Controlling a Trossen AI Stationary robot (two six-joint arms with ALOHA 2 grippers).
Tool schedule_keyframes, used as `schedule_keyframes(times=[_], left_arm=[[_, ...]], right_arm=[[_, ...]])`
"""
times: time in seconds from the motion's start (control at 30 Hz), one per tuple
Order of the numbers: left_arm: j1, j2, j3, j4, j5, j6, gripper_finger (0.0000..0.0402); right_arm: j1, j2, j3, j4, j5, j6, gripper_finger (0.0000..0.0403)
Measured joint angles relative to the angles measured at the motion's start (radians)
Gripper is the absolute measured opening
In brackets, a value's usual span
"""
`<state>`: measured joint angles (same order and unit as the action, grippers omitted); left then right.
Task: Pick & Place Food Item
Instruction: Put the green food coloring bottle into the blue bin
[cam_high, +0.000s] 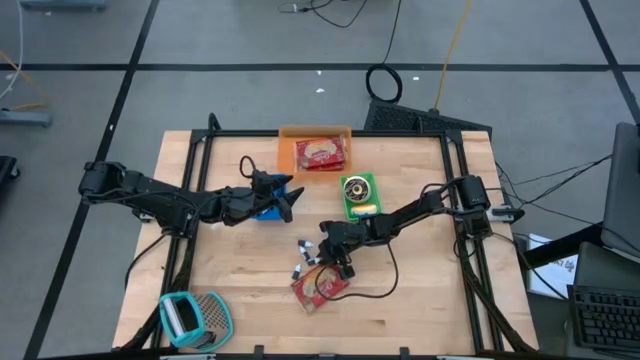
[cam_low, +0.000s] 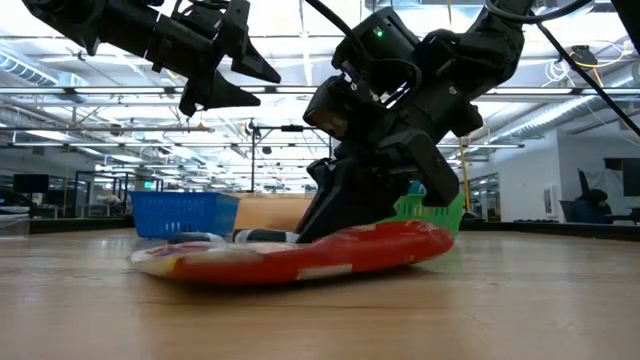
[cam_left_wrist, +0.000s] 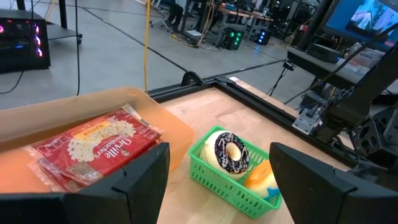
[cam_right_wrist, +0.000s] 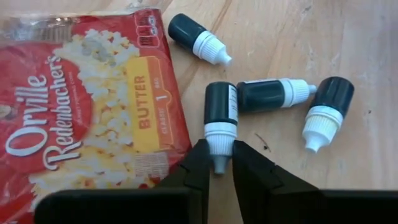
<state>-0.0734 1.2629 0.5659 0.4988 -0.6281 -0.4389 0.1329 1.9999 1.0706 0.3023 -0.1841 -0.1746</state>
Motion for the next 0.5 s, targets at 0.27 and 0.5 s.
schedule_keyframes(times=[0.27, 0.5], left_arm=[[0.000, 0.000, 0.000, 0.001, 0.000, -0.023, 0.0278], [0.000, 0.000, 0.000, 0.000, 0.047, -0.091, 0.0278]], right_arm=[[0.005, -0.102, 0.000, -0.082, 0.035, -0.022, 0.0045], [0.018, -0.274, -0.033, -0.234, 0.215, -0.091, 0.0038]])
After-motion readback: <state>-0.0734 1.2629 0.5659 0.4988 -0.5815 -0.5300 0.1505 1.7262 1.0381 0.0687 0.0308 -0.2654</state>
